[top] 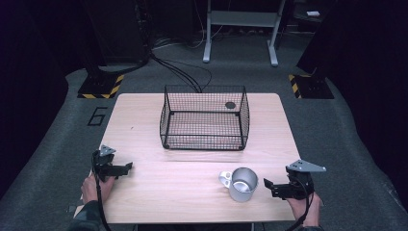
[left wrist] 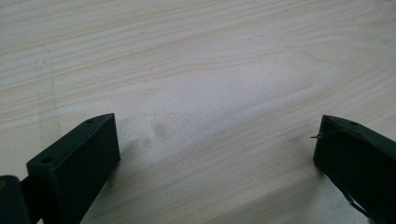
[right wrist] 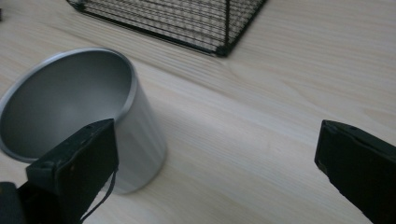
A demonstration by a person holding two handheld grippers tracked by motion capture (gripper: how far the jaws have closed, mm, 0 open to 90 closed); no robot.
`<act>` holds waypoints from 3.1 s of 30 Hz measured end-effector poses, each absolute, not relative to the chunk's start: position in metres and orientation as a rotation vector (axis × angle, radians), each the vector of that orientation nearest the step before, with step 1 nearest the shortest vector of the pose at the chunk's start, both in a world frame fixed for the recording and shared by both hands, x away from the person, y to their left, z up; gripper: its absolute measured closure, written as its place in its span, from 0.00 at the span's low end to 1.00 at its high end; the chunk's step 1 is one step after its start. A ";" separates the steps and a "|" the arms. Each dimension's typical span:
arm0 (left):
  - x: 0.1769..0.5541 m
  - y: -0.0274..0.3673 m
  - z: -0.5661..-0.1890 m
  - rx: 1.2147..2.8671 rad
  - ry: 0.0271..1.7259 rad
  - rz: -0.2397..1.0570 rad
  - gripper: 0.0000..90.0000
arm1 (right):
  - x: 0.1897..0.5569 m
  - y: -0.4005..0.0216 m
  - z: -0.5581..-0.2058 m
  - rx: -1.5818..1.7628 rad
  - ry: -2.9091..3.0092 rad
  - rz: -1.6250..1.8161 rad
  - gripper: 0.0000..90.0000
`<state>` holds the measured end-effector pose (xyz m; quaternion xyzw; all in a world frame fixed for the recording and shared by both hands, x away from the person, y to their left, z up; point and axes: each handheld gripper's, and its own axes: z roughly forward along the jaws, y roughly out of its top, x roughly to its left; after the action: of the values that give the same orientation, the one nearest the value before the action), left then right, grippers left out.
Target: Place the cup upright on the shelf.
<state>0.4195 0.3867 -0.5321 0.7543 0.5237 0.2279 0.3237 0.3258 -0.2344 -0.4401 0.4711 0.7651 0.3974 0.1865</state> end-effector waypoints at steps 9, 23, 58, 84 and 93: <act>0.419 0.387 -0.532 1.989 1.371 0.598 0.00 | 0.319 -0.200 -0.426 1.200 2.261 1.148 0.00; 0.419 0.387 -0.532 1.984 1.372 0.599 0.00 | 0.323 -0.164 -0.433 1.093 2.404 1.115 0.00; 0.419 0.387 -0.532 1.979 1.371 0.601 0.00 | 0.341 -0.135 -0.456 1.099 2.455 0.953 0.05; 0.419 0.387 -0.532 1.979 1.373 0.602 0.00 | 0.342 -0.132 -0.451 1.104 2.408 0.962 0.06; 0.419 0.387 -0.532 1.979 1.373 0.601 0.00 | 0.346 -0.132 -0.440 1.089 2.405 0.963 0.06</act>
<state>0.4194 0.3867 -0.5323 0.7542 0.5232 0.2290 0.3239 0.3463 -0.1322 -0.4401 0.3822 0.8440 0.3380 0.1651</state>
